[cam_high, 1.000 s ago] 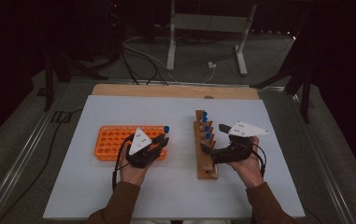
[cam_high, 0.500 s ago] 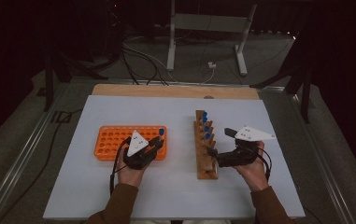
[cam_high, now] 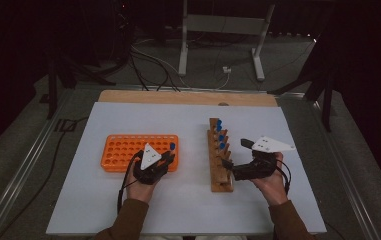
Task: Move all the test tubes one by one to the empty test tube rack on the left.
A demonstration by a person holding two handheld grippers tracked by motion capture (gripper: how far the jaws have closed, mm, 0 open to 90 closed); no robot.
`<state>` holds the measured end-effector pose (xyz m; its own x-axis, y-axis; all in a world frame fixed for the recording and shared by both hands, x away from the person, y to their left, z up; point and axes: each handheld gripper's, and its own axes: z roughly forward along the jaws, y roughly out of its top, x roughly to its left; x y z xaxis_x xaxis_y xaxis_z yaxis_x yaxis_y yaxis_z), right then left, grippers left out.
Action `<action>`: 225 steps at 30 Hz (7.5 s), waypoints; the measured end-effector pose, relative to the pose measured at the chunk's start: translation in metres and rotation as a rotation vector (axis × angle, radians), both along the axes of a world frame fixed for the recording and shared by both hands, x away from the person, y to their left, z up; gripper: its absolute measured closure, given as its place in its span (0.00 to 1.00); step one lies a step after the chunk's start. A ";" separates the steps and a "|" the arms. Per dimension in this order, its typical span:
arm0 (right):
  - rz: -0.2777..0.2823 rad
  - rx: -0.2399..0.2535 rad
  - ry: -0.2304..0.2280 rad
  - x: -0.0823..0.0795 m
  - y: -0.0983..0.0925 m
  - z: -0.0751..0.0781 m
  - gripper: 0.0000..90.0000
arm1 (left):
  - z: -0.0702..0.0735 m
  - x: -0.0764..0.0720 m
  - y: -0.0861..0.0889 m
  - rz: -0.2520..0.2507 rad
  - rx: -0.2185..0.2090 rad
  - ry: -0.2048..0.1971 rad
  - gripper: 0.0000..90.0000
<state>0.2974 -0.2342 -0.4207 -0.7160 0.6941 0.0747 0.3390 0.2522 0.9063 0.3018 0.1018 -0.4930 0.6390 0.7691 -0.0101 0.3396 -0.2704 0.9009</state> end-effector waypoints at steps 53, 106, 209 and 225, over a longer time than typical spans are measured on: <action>-0.050 -0.010 0.033 0.018 0.001 -0.011 0.10 | 0.035 -0.029 0.059 0.118 -0.147 0.025 0.06; -0.041 -0.132 0.031 0.034 0.030 -0.021 0.85 | 0.032 -0.032 0.061 0.147 -0.130 0.017 0.01; 0.196 -0.032 0.036 0.001 0.072 0.030 0.45 | 0.052 -0.033 -0.040 -0.155 -0.075 -0.082 0.87; 0.076 -0.039 0.013 0.003 0.038 0.019 0.06 | 0.051 -0.034 -0.005 -0.097 -0.120 -0.070 0.87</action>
